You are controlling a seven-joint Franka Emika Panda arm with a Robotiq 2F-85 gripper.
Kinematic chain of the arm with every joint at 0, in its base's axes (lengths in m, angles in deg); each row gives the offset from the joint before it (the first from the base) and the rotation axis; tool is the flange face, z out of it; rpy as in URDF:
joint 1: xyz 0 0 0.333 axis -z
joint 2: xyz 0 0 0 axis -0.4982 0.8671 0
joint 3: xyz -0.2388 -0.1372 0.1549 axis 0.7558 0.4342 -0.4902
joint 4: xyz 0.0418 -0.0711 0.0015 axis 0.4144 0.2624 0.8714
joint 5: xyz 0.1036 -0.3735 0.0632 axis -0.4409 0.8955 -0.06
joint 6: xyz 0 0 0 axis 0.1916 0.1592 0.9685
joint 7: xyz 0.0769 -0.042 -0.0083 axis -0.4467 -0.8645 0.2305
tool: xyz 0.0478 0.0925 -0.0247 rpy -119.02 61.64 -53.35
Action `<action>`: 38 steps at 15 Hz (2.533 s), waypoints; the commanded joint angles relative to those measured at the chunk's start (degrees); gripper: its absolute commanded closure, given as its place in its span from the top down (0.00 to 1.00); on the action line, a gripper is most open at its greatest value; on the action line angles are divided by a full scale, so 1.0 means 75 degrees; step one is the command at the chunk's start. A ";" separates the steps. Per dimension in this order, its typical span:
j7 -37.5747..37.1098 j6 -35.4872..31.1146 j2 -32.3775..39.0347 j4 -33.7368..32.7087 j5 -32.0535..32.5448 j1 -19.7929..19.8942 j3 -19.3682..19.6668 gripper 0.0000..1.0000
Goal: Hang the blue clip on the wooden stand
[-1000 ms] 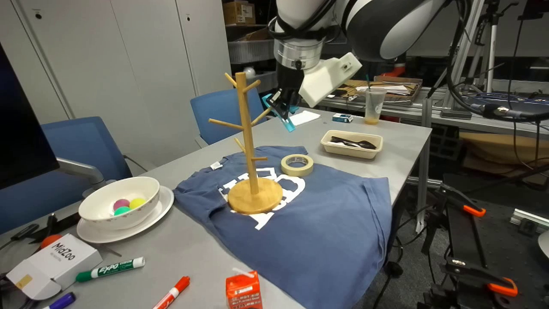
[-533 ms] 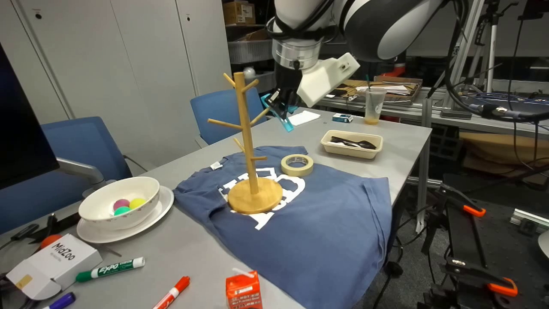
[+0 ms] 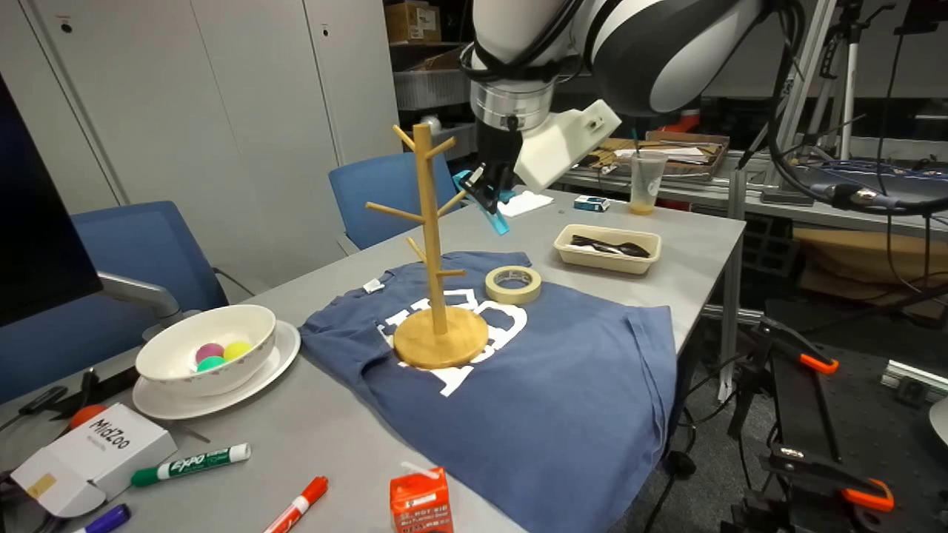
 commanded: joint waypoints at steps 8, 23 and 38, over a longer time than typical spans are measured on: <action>-0.0021 -0.0122 0.0156 -0.0184 0.0004 -0.0119 -0.0018 0.06; 0.0132 -0.0097 0.0299 -0.0122 -0.0478 -0.0136 -0.0027 1.00; 0.1254 0.0589 -0.1584 0.0730 -0.1853 -0.0051 -0.0119 1.00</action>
